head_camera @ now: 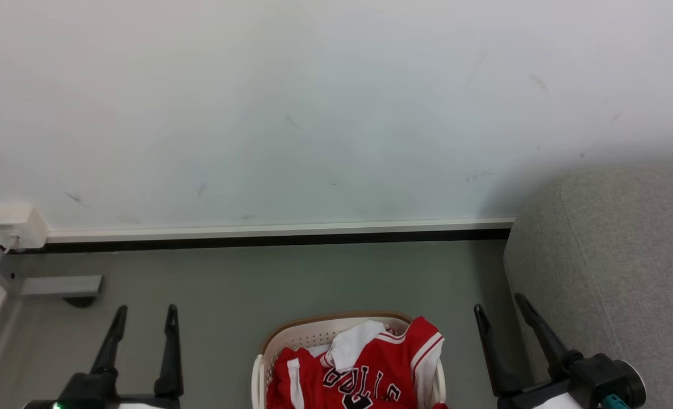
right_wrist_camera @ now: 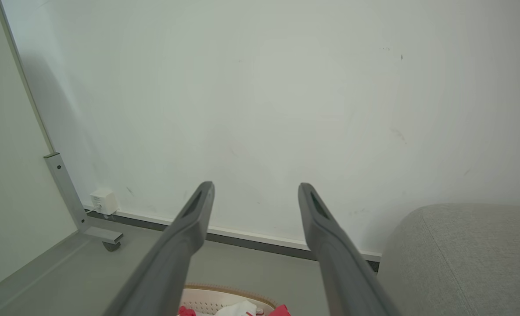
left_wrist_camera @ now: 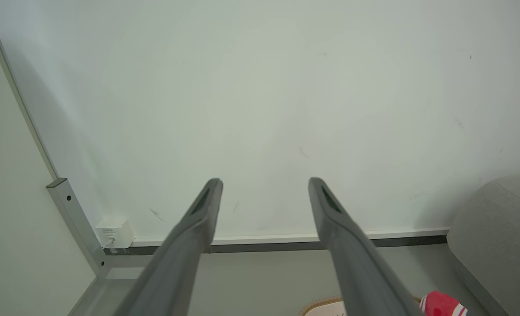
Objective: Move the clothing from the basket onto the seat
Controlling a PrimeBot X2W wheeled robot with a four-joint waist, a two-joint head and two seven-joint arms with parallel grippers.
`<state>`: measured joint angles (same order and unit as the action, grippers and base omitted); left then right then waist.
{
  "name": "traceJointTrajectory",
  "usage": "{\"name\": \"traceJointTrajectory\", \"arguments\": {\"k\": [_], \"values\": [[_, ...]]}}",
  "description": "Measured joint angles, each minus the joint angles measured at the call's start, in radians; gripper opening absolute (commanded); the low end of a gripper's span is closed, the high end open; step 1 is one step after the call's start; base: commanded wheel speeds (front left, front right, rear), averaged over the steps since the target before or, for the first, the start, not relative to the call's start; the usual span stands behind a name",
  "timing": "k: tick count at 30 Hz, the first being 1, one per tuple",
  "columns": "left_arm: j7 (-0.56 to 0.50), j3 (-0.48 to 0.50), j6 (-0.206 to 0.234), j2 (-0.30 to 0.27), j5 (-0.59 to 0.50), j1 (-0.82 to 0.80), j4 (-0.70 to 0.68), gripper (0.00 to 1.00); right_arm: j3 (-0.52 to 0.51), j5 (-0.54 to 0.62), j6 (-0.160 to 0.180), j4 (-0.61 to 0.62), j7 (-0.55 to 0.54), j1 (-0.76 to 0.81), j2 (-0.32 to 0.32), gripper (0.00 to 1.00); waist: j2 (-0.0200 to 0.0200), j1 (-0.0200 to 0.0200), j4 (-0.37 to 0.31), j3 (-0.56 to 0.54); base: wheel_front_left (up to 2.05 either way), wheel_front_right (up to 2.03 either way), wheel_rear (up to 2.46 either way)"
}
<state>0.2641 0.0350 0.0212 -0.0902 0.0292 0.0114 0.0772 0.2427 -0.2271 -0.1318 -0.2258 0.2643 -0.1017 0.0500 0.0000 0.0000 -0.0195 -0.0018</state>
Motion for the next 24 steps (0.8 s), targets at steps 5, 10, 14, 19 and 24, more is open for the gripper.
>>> {"name": "traceJointTrajectory", "arguments": {"k": [5,10,14,19,24], "values": [[0.000,0.006,-0.006,0.004,0.000,0.000,0.003,1.00,0.003,0.000,0.000,0.000,0.000,-0.001,0.000,1.00,0.0000,0.0000,-0.004,0.001,0.00,0.00,0.00],[0.000,0.006,-0.014,0.007,-0.001,0.000,0.006,1.00,0.008,0.000,0.000,0.002,0.000,-0.005,0.000,1.00,0.0000,0.0000,-0.010,0.006,0.00,0.00,0.00],[0.000,0.007,-0.024,0.009,-0.001,-0.001,0.009,1.00,0.002,-0.003,0.000,0.009,0.000,-0.017,0.000,1.00,0.0000,0.0000,-0.018,0.015,0.00,0.00,0.00],[0.000,0.002,-0.054,0.013,0.011,-0.013,0.026,1.00,-0.023,-0.008,0.000,0.027,0.000,-0.024,0.000,1.00,0.0000,0.0000,-0.035,0.042,0.00,0.00,0.00],[0.000,-0.004,-0.084,0.015,0.022,-0.067,0.056,1.00,-0.045,-0.029,0.000,0.064,0.001,-0.062,0.000,1.00,0.0000,0.0000,-0.054,0.103,0.00,0.00,0.00]]}}
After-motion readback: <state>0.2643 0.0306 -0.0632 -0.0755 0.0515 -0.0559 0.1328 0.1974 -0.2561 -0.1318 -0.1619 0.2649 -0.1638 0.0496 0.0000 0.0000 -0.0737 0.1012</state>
